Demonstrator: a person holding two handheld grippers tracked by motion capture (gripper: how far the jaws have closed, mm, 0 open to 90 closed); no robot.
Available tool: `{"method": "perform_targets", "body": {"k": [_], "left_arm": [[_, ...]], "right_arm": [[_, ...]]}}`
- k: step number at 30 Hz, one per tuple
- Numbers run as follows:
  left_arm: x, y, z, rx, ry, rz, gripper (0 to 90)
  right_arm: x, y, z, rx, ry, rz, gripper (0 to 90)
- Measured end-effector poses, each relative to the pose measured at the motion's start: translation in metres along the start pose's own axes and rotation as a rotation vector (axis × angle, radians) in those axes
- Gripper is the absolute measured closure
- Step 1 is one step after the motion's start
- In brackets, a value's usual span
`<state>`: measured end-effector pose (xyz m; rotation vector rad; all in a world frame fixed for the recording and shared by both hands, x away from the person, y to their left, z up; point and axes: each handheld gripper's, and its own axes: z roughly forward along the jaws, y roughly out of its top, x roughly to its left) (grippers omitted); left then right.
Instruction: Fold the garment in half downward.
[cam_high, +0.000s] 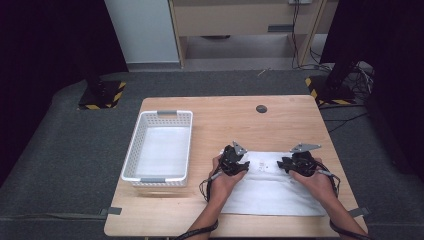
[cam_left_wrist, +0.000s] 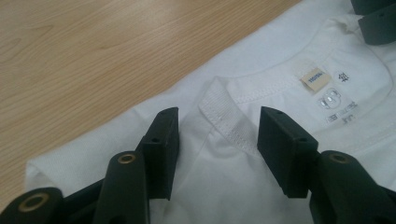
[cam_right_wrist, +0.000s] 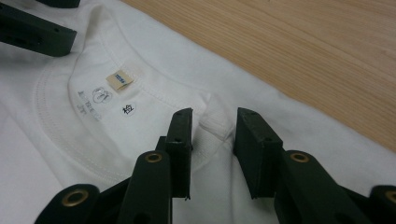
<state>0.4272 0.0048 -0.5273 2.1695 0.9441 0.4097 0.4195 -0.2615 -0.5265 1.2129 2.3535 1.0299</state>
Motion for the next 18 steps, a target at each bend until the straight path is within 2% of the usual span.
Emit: {"method": "perform_targets", "body": {"k": [4,10,14,18], "left_arm": [[-0.001,0.000,0.000,0.002,-0.021,-0.011,55.8],[-0.008,-0.001,-0.002,-0.003,-0.033,-0.001,75.0],[-0.010,0.000,-0.004,0.000,-0.028,-0.004,81.0],[-0.013,0.001,-0.011,-0.031,-0.015,-0.010,82.4]], "right_arm": [[0.000,0.001,0.000,0.007,-0.002,-0.005,71.6],[0.004,0.002,-0.001,0.015,-0.004,-0.014,78.8],[0.005,0.003,-0.004,0.005,-0.002,-0.016,80.9],[0.005,0.007,-0.012,-0.016,0.003,-0.014,81.7]]}}
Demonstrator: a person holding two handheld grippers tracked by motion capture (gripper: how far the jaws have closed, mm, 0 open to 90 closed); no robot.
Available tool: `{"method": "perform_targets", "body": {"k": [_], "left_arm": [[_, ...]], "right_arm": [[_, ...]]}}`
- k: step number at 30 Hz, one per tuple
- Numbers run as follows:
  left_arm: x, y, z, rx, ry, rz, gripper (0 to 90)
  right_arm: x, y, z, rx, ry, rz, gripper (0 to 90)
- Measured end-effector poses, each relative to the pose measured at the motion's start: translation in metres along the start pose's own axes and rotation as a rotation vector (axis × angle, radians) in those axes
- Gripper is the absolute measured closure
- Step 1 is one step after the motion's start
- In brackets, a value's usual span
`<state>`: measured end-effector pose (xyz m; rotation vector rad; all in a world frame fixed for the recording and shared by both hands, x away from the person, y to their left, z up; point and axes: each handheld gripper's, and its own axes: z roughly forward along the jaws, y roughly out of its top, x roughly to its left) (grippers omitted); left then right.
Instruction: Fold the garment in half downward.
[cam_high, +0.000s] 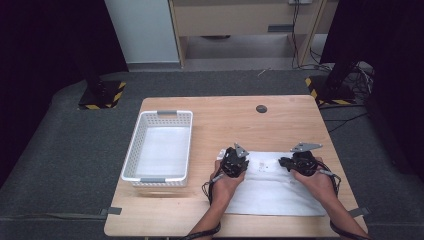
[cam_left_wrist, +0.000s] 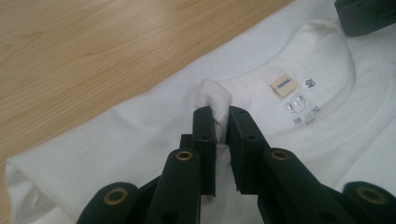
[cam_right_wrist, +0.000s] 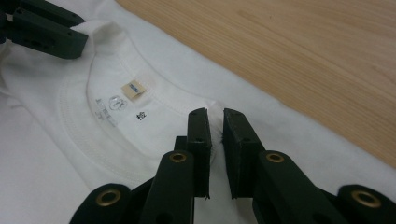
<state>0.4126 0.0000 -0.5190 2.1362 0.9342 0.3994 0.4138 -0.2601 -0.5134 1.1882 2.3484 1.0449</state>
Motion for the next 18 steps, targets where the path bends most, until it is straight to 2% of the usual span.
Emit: {"method": "perform_targets", "body": {"k": [5,10,16,18], "left_arm": [[-0.006,0.002,-0.014,-0.028,0.004,0.008,82.9],[-0.012,-0.002,-0.032,-0.040,-0.001,0.005,83.6],[-0.025,-0.013,-0.050,-0.064,-0.015,0.003,83.6],[-0.029,-0.018,-0.052,-0.055,-0.023,0.012,83.6]], "right_arm": [[0.003,0.004,-0.013,-0.026,0.011,-0.008,82.3],[0.008,0.002,-0.023,-0.029,0.021,-0.027,82.5],[0.020,-0.002,-0.038,-0.047,0.040,-0.046,82.4],[0.024,-0.005,-0.043,-0.044,0.042,-0.053,82.1]]}}
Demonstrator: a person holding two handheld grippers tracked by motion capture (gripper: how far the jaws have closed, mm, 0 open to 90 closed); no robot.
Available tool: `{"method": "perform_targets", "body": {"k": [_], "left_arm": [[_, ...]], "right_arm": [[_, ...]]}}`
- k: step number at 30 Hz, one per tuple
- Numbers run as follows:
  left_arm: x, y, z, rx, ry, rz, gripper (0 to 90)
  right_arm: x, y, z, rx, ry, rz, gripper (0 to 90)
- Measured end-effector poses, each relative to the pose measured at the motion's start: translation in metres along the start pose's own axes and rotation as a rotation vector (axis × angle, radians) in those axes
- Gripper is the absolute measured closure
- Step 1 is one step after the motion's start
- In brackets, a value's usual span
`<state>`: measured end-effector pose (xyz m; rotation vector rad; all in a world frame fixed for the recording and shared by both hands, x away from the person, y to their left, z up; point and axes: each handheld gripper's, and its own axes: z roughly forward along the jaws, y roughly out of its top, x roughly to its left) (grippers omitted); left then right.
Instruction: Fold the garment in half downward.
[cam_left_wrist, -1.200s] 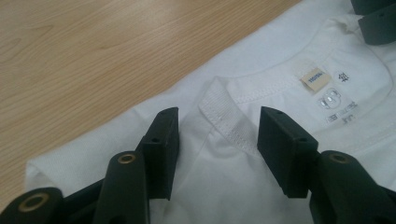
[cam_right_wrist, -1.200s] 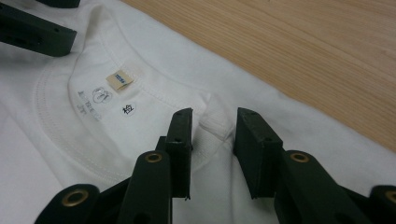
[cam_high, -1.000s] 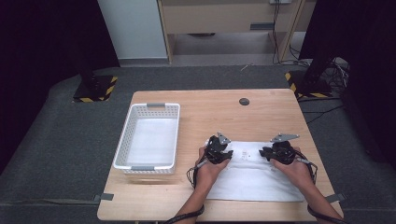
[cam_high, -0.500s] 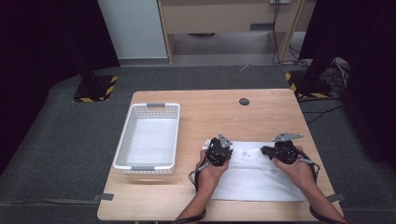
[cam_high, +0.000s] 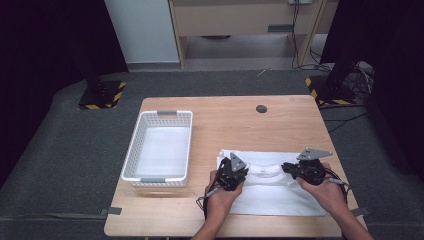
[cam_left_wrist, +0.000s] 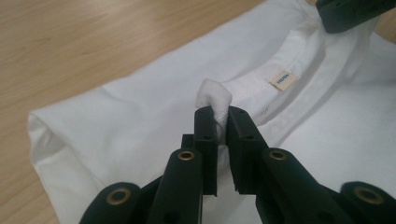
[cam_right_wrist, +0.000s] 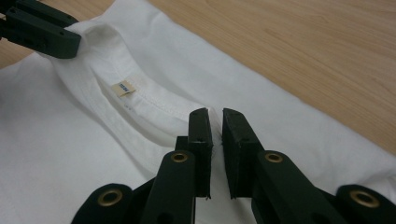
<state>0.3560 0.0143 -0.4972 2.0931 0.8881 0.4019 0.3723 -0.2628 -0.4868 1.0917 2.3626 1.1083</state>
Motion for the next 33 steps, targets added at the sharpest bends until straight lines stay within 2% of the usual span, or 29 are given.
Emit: {"method": "perform_targets", "body": {"k": [7,10,13,16,21,27,33], "left_arm": [[-0.004,-0.018,0.005,0.025,-0.011,-0.018,83.6],[-0.003,-0.024,0.010,0.039,-0.017,-0.027,83.5],[-0.003,-0.028,0.012,0.041,-0.021,-0.030,83.4],[-0.004,-0.030,0.013,0.044,-0.021,-0.026,83.3],[-0.004,-0.032,0.014,0.040,-0.020,-0.021,83.2],[-0.004,-0.032,0.014,0.036,-0.020,-0.023,83.0],[-0.004,-0.033,0.014,0.035,-0.020,-0.028,82.7]], "right_arm": [[0.004,-0.017,0.002,0.013,0.010,0.020,80.0],[0.004,-0.021,0.005,0.026,0.016,0.023,75.5],[0.002,-0.019,0.004,0.013,0.018,0.038,68.7],[-0.002,-0.014,0.000,-0.013,0.016,0.057,65.6],[-0.007,-0.008,0.003,0.000,0.007,0.044,61.0],[-0.006,-0.013,0.018,0.078,0.040,0.025,56.7],[0.003,-0.024,0.024,0.110,0.058,0.002,59.2]]}}
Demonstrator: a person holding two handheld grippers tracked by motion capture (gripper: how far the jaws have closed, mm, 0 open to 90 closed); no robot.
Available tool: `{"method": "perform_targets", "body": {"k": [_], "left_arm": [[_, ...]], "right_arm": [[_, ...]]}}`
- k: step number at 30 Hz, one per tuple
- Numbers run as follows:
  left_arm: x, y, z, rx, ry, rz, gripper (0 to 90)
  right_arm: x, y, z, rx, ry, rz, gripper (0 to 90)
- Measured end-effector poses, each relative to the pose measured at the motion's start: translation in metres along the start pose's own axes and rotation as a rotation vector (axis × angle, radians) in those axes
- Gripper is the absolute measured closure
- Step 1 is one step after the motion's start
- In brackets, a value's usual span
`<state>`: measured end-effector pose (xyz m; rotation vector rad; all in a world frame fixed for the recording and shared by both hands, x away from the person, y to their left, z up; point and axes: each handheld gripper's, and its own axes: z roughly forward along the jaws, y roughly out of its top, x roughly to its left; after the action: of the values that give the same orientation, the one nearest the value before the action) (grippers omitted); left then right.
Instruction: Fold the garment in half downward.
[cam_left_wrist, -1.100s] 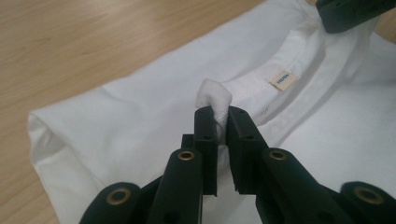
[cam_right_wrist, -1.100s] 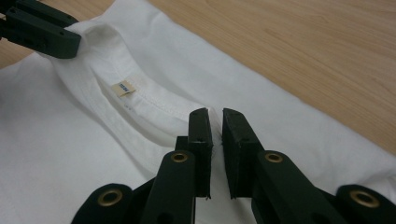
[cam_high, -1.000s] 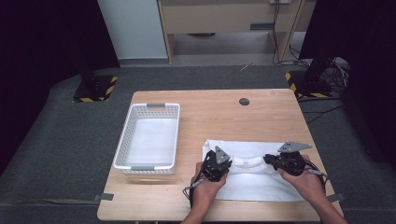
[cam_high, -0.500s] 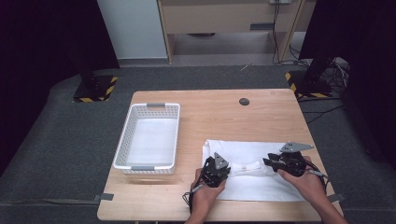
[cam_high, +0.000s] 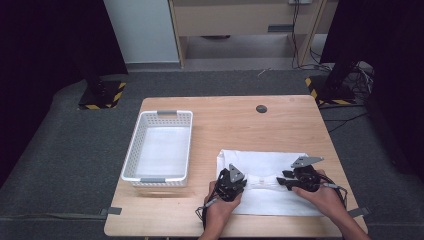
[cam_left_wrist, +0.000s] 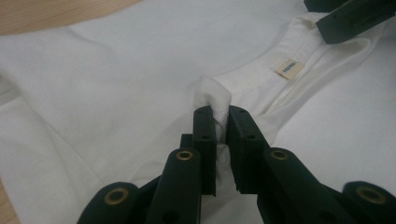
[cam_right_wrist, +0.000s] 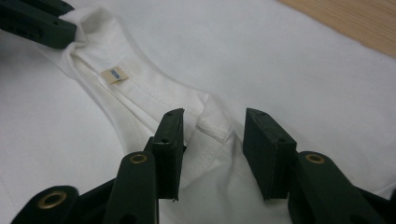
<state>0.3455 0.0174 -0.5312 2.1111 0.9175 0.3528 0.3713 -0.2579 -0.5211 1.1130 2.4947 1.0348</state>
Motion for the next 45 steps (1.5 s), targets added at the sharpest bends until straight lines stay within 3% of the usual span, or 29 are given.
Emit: {"method": "perform_targets", "body": {"k": [4,6,12,22,28,34,39,43,45], "left_arm": [[0.000,0.000,0.000,-0.002,-0.001,-0.004,82.3],[0.000,0.000,0.000,-0.004,0.002,-0.002,82.2],[-0.001,0.001,-0.006,-0.021,0.003,-0.007,81.8],[-0.010,0.001,-0.018,-0.023,0.007,0.024,77.6],[-0.015,-0.003,-0.026,-0.006,0.023,0.049,67.2],[-0.021,-0.005,-0.036,-0.014,0.041,0.077,49.8],[-0.025,-0.005,-0.034,-0.003,0.026,0.097,40.4],[-0.032,-0.006,-0.029,0.009,0.000,0.140,48.3],[-0.034,-0.007,-0.026,0.019,-0.013,0.145,55.3]], "right_arm": [[0.003,0.000,0.001,0.009,-0.002,-0.020,74.4],[0.003,0.000,0.001,0.010,-0.004,-0.026,77.0],[0.005,-0.003,-0.012,-0.053,-0.019,-0.002,77.7],[0.028,-0.016,-0.039,-0.129,-0.024,-0.054,77.2],[0.037,-0.028,-0.040,-0.117,-0.017,-0.084,77.2],[0.041,-0.038,-0.041,-0.104,-0.007,-0.092,76.9],[0.045,-0.041,-0.041,-0.087,-0.006,-0.110,76.3],[0.047,-0.041,-0.041,-0.084,-0.005,-0.120,72.6],[0.047,-0.040,-0.041,-0.090,-0.010,-0.131,65.9]]}}
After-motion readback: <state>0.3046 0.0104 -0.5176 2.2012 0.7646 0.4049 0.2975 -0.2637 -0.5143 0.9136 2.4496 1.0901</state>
